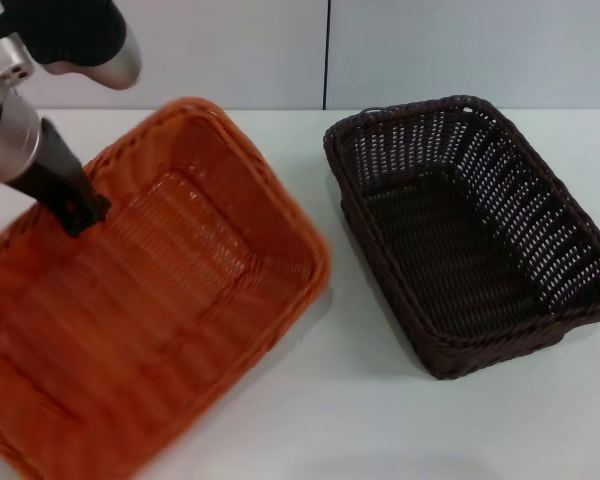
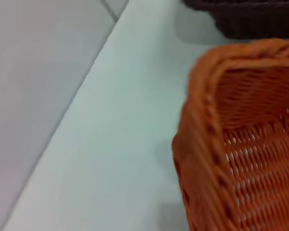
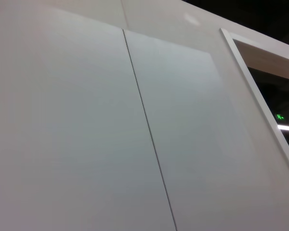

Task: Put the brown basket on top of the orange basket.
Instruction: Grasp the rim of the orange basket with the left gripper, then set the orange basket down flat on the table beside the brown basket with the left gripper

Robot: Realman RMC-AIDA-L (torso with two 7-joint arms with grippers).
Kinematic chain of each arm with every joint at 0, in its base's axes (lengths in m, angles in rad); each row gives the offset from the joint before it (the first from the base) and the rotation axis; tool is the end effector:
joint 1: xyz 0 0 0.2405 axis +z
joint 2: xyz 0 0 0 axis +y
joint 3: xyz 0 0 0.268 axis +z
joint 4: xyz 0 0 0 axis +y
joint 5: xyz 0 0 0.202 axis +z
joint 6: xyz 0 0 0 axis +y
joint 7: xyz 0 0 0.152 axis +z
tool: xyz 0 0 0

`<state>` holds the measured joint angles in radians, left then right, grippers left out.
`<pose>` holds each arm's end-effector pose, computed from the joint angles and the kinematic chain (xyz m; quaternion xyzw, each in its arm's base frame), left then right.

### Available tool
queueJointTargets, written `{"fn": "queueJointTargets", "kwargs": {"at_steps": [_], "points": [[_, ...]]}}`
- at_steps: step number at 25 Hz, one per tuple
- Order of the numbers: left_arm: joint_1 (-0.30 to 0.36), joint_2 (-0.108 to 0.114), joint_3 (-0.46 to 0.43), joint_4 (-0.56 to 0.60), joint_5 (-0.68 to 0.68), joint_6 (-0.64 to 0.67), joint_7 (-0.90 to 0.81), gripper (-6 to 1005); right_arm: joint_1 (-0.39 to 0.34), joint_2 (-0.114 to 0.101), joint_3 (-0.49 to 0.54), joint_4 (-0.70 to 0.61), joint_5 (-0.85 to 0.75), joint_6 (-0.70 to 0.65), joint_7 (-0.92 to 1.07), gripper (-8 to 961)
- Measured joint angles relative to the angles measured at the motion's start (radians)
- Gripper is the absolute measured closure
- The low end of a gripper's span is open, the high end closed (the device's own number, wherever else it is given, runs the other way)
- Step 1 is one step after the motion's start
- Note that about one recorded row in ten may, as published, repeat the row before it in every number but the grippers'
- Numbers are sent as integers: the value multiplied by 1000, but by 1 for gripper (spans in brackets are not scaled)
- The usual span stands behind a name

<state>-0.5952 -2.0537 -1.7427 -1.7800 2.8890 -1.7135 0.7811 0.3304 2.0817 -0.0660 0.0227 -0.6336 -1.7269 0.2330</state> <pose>-0.1551 0.3588 0.0658 -0.9020 -0.1197 0.2701 0.3149 0.3905 0.2359 0.1176 -0.3310 0.1606 0.3671 0.8543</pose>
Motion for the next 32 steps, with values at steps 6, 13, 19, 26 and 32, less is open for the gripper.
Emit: {"fn": "queueJointTargets", "kwargs": {"at_steps": [6,13,19,26,32], "points": [[-69,1,-26,14,0,-24,198,874,0,0,-10,17,0,-22,1,164],[-144,-2,-48,25,-1,-94,434,875,-7,0,-13,35,-14,-55,2,164],[-237,2,-54,133,-1,-99,486,877,-9,-3,-14,49,-21,-54,-1,164],[-288,-1,-46,191,0,-87,557,879,-12,-2,-14,49,-24,-59,-2,164],[-302,-3,-29,207,-1,-80,591,879,-14,-2,-14,49,-25,-61,-1,165]]}}
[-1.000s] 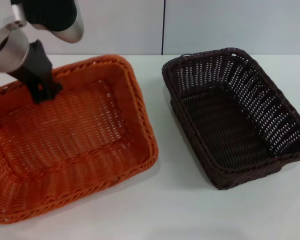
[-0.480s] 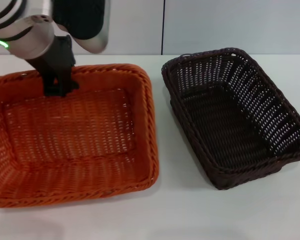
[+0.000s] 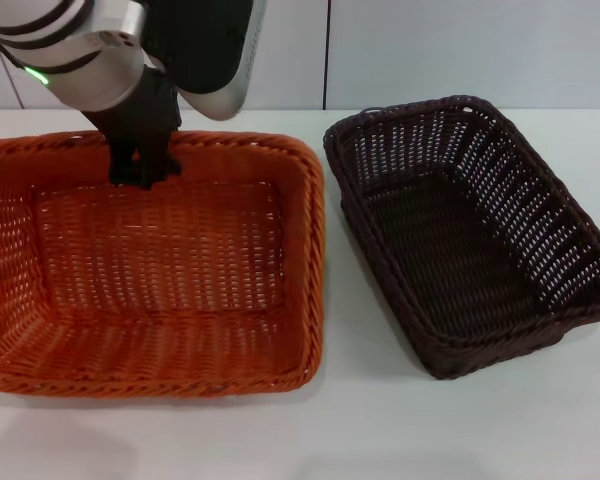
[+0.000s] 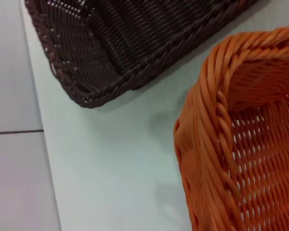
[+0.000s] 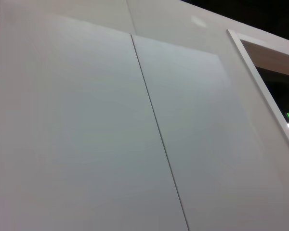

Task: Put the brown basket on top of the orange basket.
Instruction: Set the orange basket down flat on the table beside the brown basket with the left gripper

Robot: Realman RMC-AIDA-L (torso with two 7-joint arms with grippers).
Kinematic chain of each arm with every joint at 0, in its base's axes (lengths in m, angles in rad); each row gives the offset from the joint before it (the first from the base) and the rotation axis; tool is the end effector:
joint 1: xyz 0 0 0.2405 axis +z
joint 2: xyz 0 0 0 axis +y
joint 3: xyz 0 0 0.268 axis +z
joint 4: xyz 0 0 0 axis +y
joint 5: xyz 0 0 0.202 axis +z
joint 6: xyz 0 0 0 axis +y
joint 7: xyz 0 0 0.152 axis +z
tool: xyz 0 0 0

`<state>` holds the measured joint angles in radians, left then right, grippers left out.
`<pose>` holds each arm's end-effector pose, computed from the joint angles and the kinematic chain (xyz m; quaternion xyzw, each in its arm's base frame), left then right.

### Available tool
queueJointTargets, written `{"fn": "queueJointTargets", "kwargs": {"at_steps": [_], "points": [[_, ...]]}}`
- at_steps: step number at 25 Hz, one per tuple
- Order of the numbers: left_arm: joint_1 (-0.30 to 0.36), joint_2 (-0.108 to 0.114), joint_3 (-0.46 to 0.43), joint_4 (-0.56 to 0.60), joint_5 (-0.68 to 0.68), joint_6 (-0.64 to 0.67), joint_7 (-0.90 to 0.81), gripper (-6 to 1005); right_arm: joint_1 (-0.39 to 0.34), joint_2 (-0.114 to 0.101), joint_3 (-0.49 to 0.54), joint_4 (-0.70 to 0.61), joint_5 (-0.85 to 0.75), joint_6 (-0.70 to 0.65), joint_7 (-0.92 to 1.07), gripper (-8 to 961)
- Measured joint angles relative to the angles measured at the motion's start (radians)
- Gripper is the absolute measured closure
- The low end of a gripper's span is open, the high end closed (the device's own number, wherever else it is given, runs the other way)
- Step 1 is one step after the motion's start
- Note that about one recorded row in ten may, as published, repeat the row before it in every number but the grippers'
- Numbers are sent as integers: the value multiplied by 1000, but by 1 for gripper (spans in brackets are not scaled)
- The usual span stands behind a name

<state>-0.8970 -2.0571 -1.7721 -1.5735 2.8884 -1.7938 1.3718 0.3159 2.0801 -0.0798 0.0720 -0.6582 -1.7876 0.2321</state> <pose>-0.0910 0.3908 0.0461 -0.8984 0.1969 0.3534 0.1708 0.3840 0.2295 0.1084 -0.3401 0.1559 0.3806 0.8457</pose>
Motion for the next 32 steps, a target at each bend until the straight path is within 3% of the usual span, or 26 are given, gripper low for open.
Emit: {"fn": "queueJointTargets", "kwargs": {"at_steps": [12,32], "points": [[-60,-3,10,71,0,24,2,879,-13,2,0,8,0,-16,4,165],[-127,-11,39,240,-7,173,-18,880,-21,2,0,14,-1,-23,5,164]]}}
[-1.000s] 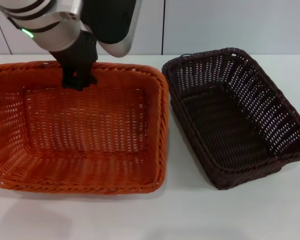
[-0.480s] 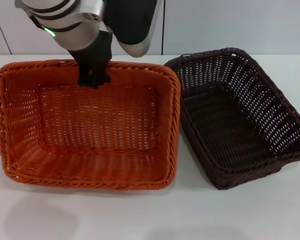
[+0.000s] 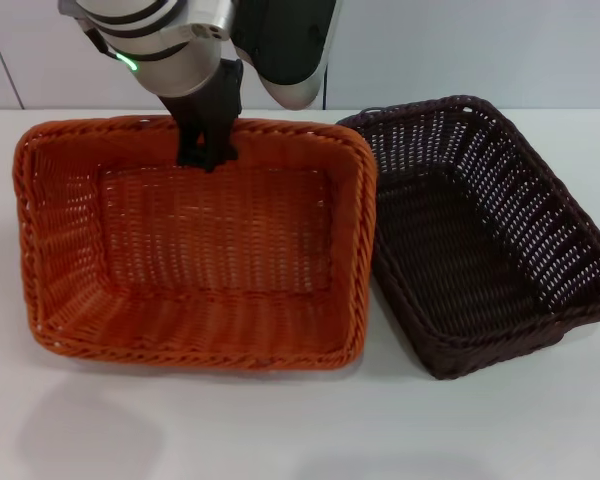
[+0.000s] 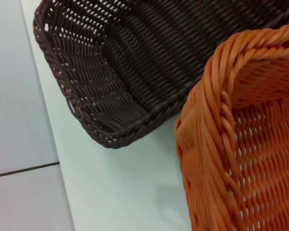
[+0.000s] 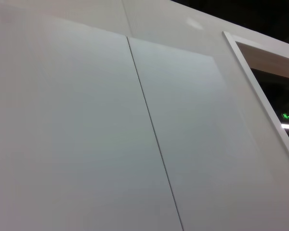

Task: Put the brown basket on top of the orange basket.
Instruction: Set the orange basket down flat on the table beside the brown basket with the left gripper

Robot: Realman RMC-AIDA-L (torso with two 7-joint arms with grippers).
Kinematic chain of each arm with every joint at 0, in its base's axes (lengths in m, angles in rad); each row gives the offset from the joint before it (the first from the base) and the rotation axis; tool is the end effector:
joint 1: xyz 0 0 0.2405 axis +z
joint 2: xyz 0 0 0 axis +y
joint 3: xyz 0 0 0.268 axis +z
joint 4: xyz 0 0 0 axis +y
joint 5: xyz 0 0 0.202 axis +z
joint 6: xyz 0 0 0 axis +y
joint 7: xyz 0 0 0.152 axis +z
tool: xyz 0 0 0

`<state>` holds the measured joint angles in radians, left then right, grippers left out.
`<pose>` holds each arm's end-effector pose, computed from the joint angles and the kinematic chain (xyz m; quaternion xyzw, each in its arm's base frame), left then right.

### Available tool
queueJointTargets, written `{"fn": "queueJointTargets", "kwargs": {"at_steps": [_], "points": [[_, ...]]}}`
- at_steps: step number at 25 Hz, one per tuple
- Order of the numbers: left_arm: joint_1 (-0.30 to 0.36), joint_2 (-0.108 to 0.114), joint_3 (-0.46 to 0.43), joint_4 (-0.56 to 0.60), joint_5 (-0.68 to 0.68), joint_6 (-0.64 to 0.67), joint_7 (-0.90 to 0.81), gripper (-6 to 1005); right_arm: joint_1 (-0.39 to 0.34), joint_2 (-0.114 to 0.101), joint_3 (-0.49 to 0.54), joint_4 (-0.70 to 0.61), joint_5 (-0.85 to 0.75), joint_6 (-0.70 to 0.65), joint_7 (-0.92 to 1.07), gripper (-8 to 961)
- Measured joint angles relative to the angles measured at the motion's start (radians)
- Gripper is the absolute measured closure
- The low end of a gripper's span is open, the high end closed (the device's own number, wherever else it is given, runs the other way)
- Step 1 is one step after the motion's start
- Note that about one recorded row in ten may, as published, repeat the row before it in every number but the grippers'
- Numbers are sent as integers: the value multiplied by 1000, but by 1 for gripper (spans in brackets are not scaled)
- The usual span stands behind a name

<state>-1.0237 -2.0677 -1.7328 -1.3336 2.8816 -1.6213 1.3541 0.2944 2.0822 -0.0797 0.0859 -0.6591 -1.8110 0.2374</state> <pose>-0.0697 0.4195 0.0110 -0.8953 0.2238 0.3471 0.1668 0.3857 0.2196 0.1060 -0.3357 0.1572 0.3799 0.8475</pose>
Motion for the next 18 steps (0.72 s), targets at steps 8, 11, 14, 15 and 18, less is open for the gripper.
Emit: {"fn": "queueJointTargets", "kwargs": {"at_steps": [8,11,14,15,18], "points": [[-9,0,8,60,1,53,-8,880,0,-2,0,-2,-1,-1,0,164],[-14,1,11,90,6,67,-13,880,0,-3,1,-4,-1,-4,0,164],[-15,1,11,98,6,72,-14,880,2,-4,1,-5,-1,-4,0,164],[-18,1,12,104,6,77,-15,880,2,-4,0,-5,-1,-4,0,164],[-18,1,17,107,7,87,-16,879,4,-4,0,-6,-1,-4,0,164]]}}
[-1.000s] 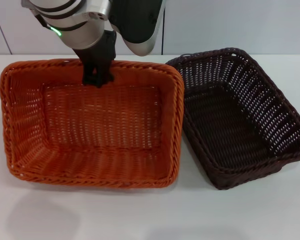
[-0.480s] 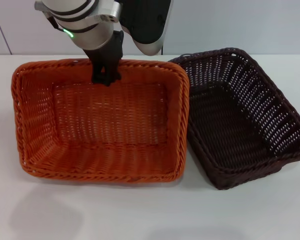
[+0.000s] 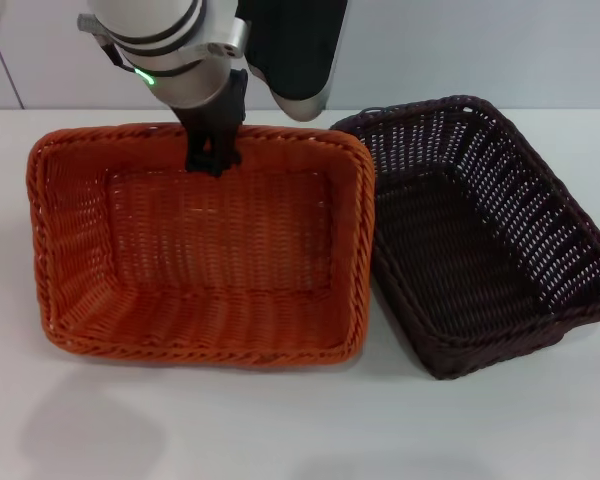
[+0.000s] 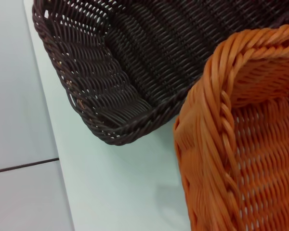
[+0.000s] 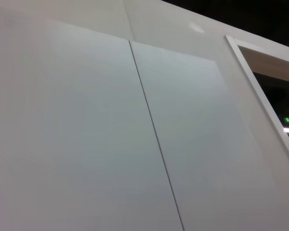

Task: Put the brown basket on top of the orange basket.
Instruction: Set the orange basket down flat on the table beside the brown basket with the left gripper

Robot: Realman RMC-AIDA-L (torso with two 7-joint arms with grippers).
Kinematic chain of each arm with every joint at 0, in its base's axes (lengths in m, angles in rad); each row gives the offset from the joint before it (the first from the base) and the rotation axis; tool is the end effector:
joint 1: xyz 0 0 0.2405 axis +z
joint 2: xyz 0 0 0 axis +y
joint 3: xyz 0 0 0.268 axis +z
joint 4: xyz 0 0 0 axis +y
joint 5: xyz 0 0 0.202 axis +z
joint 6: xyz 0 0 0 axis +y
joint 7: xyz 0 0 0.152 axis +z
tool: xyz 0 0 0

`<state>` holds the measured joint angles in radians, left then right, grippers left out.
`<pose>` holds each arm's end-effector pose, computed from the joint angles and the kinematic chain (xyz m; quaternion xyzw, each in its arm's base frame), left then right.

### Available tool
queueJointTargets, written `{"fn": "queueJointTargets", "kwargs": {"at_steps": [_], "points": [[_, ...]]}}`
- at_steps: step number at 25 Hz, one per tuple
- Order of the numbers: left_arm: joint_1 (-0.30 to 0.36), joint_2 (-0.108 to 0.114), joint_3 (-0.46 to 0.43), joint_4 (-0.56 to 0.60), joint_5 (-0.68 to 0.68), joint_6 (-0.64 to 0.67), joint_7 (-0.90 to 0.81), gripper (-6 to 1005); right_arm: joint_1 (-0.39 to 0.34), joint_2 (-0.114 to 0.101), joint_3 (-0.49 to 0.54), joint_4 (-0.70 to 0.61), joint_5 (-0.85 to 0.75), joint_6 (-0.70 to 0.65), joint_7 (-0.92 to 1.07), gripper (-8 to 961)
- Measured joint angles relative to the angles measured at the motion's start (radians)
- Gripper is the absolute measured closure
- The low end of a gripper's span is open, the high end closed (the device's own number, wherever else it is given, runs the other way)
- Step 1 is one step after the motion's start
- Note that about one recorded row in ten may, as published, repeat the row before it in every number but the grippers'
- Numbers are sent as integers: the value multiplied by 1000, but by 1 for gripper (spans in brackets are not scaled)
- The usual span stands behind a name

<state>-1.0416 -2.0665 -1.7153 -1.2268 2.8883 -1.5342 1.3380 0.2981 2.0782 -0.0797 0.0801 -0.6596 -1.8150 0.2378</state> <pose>-0.0783 0.4305 -0.0008 -0.8948 0.2152 0.3527 0.1690 0.3848 0.2210 0.1091 -0.3363 0.1502 0.3812 0.8479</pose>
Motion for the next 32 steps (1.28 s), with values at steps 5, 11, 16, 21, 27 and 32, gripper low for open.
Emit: {"fn": "queueJointTargets", "kwargs": {"at_steps": [5,11,16,21,27,32], "points": [[-1,2,39,47,0,37,-40,864,-3,0,0,0,0,-1,0,164],[8,3,110,80,2,126,-125,818,-8,0,0,-2,0,-4,0,164],[6,3,186,124,1,195,-182,781,-11,0,0,-1,0,-11,0,164],[1,2,210,148,1,242,-186,689,-18,0,0,-1,0,-17,0,165],[-1,6,227,143,2,250,-194,564,-21,0,0,-2,0,-25,0,165],[0,9,240,105,5,239,-203,541,-23,-1,0,-2,0,-25,0,164]]}}
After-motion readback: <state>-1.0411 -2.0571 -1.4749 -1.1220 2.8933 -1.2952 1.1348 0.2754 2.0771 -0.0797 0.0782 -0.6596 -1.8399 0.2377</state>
